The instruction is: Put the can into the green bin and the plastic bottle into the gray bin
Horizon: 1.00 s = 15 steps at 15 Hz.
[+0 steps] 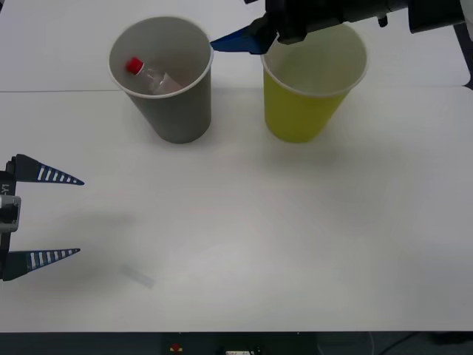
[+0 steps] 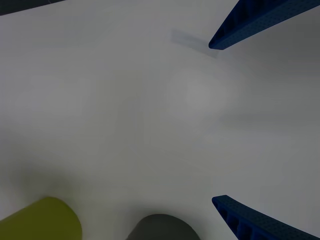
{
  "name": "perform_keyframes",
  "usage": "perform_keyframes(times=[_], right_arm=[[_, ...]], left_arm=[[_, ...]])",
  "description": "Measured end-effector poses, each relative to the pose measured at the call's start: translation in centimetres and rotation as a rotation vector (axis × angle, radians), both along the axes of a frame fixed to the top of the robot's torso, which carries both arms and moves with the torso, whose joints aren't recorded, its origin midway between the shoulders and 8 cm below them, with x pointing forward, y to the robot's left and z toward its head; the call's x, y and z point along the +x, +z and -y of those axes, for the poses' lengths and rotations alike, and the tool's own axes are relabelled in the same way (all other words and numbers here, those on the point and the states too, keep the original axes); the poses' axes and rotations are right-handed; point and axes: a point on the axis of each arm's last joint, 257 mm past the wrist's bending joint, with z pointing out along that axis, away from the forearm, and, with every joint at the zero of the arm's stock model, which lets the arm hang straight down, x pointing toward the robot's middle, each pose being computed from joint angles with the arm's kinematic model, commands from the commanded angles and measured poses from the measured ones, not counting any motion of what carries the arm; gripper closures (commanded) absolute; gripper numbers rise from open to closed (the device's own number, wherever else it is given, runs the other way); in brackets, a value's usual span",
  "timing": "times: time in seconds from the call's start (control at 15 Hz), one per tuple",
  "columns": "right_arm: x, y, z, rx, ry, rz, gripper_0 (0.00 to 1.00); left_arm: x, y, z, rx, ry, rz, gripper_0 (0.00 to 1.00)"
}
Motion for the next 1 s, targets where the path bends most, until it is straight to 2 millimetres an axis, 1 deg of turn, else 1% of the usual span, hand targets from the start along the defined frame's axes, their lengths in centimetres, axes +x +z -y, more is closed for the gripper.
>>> perform_keyframes(times=[0.6, 1.0], right_arm=[[-6.1, -5.9, 9.9, -0.027, 0.116, 0.104, 0.00], [-9.3, -9.7, 15.9, -0.088, 0.177, 0.135, 0.00]], left_arm=[[0.0, 0.0, 0.0, 0.000, 0.000, 0.000, 0.00], [0.0, 0.0, 0.0, 0.000, 0.000, 0.000, 0.00]])
